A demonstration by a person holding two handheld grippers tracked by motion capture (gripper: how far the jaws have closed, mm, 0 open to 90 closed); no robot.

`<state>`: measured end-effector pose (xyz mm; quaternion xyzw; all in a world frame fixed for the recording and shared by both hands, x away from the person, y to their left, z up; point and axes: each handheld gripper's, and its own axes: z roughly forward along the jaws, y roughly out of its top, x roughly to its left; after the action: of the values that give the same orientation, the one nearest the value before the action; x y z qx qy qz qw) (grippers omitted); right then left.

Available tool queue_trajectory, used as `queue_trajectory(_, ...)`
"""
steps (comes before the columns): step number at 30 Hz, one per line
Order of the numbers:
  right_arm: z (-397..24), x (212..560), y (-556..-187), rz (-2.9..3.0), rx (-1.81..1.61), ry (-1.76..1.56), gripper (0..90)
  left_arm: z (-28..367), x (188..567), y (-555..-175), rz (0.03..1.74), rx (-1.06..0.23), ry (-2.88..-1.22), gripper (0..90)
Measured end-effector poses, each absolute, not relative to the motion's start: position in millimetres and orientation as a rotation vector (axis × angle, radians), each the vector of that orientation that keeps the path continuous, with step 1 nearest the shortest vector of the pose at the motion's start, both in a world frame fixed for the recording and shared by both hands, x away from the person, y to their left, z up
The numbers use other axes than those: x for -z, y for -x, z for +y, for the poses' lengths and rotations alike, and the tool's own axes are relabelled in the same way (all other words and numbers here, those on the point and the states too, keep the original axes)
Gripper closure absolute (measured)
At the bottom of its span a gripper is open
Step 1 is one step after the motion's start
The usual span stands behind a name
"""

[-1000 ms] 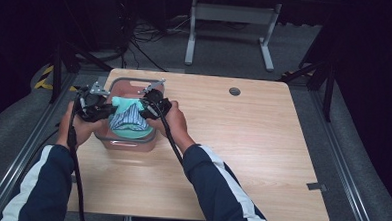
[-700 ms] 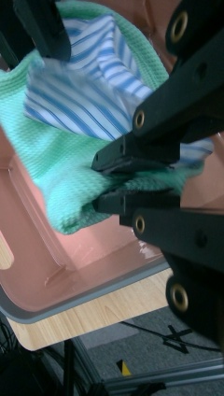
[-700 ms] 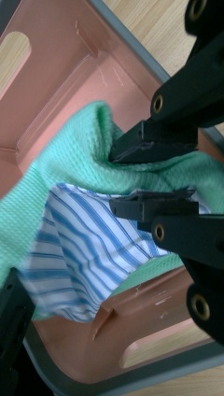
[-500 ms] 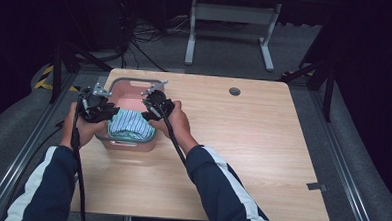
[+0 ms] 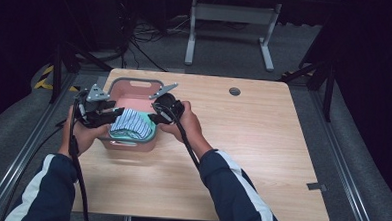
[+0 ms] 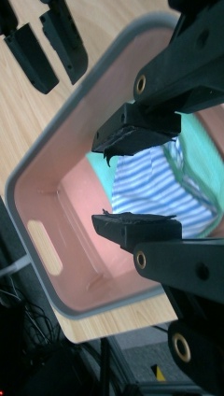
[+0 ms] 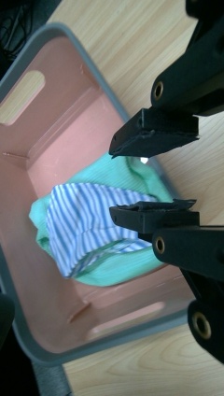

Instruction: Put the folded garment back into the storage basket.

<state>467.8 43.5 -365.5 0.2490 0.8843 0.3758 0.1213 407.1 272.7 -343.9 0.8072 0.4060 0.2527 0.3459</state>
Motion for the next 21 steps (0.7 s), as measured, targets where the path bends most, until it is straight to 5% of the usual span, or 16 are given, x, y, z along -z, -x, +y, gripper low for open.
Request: queue_trajectory(21,-39.2,348.2,-445.5,2.444,-1.04,-0.745,32.4,219.7,343.1,-367.2,0.916,-0.659,-2.083,35.3)
